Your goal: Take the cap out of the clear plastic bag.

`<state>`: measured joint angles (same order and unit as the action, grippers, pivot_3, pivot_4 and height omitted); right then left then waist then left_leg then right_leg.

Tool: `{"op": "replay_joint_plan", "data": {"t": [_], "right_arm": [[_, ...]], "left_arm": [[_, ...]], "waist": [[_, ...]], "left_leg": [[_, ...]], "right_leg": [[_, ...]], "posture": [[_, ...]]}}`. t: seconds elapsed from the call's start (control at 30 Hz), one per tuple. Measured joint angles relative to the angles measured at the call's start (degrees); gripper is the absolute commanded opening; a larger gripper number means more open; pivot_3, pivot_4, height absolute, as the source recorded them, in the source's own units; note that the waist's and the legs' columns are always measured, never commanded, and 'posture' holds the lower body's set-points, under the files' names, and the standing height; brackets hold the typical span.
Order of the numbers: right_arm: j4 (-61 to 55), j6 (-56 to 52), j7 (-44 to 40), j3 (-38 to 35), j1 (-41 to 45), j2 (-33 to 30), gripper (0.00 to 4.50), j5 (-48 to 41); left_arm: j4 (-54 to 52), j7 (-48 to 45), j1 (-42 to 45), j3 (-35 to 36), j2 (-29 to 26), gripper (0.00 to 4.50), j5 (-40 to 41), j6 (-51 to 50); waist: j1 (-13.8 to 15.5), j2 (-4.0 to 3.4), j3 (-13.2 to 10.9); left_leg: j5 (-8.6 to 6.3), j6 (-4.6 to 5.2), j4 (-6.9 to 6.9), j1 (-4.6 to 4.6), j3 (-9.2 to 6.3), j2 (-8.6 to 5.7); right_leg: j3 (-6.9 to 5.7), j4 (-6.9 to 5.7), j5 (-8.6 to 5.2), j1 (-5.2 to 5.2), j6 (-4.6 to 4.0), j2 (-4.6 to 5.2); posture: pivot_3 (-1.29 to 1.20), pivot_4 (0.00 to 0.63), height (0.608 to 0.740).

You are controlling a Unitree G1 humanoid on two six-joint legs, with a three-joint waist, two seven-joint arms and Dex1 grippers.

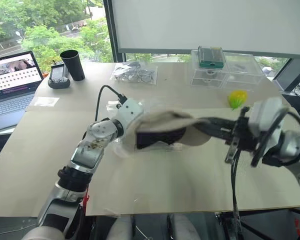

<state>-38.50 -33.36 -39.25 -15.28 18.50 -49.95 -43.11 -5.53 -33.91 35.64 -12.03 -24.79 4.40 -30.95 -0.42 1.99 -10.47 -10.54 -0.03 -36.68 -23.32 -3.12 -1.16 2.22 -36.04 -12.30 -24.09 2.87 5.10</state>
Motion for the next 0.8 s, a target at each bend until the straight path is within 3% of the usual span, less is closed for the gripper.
{"op": "replay_joint_plan", "data": {"t": [0.3, 0.63, 0.8], "right_arm": [[9.38, -7.46, 19.36, -2.28, 13.40, 9.65, 0.02, -3.96], [18.43, -14.68, 41.17, -10.65, 23.82, 17.27, 0.02, -33.13], [25.54, -12.98, 49.42, -12.05, 27.79, 19.37, 0.02, -38.41]], "left_arm": [[0.25, 0.15, 0.41, 0.10, 0.22, 0.00, -0.25, 0.06], [0.28, 0.28, 0.24, 0.27, -0.12, 0.00, -0.30, 0.02], [0.24, -0.04, -0.10, 0.21, -0.88, 0.00, -0.84, 0.97]], "waist": [[-0.34, 0.00, 0.00], [-0.40, -0.02, 0.00], [-0.60, -0.03, -0.01]], "left_leg": [[0.00, 0.01, 0.00, -0.02, 0.01, 0.00], [-0.02, 0.05, 0.00, -0.03, 0.03, 0.01], [-0.03, 0.07, 0.01, -0.06, 0.08, 0.01]], "right_leg": [[0.04, -0.03, 0.26, -0.05, -0.41, -0.01], [0.07, -0.03, 0.30, -0.05, -0.46, 0.00], [0.10, -0.04, 0.30, -0.11, -0.46, -0.02]], "posture": [[0.00, 0.150, 0.740], [0.00, 0.150, 0.740], [0.00, 0.150, 0.740]]}}
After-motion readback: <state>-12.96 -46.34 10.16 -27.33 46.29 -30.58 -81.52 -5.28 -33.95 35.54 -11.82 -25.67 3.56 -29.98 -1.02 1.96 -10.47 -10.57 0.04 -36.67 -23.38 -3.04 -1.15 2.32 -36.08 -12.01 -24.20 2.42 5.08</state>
